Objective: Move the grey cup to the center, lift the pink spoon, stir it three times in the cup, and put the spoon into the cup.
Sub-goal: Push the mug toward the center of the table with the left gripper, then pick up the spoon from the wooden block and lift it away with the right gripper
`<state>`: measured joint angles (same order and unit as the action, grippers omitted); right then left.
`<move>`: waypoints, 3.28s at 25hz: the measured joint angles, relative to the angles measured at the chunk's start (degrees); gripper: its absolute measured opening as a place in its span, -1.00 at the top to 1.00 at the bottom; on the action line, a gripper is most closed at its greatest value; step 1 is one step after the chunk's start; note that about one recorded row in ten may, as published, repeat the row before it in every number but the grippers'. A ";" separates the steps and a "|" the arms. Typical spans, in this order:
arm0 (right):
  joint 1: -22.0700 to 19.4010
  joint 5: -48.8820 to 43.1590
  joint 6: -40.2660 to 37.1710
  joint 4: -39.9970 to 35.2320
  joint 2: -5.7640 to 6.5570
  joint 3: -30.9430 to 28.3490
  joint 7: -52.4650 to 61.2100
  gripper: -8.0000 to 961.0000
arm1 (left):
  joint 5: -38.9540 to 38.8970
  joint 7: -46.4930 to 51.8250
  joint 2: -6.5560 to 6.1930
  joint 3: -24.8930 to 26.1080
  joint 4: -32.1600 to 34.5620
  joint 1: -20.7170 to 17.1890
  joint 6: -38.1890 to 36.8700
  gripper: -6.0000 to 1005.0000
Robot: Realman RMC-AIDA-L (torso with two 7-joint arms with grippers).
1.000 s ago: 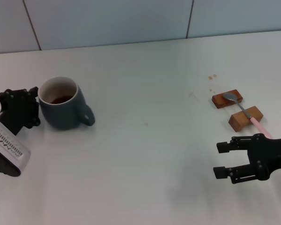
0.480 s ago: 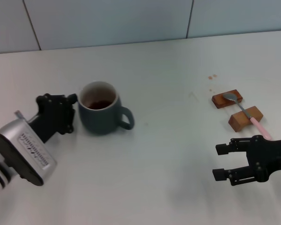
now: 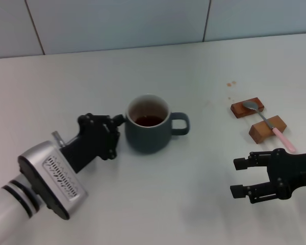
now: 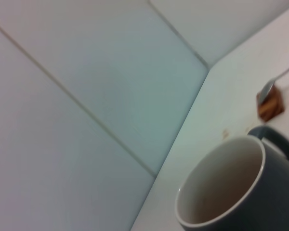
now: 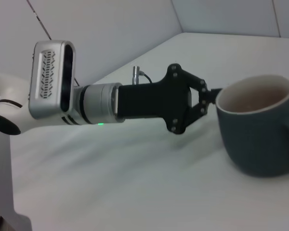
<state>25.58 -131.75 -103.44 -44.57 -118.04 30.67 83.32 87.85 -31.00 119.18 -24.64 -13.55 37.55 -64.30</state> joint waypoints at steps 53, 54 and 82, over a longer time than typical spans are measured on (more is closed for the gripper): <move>-18.26 30.15 15.46 35.33 -0.86 -36.15 23.82 -0.57 | 36.57 70.28 -0.52 11.63 24.72 -7.52 -18.57 -0.67; -18.20 30.00 15.81 35.76 -0.85 -36.07 24.12 -0.57 | 36.58 70.28 -0.52 11.63 24.73 -7.52 -18.53 -0.67; -14.73 24.98 23.04 39.74 -0.92 -35.40 27.76 -0.54 | 36.60 69.32 -0.53 10.92 24.80 -7.49 -18.51 -0.67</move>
<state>10.84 -106.77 -80.40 -4.83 -118.96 -4.73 111.08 124.45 38.32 118.65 -13.72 11.26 30.06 -82.81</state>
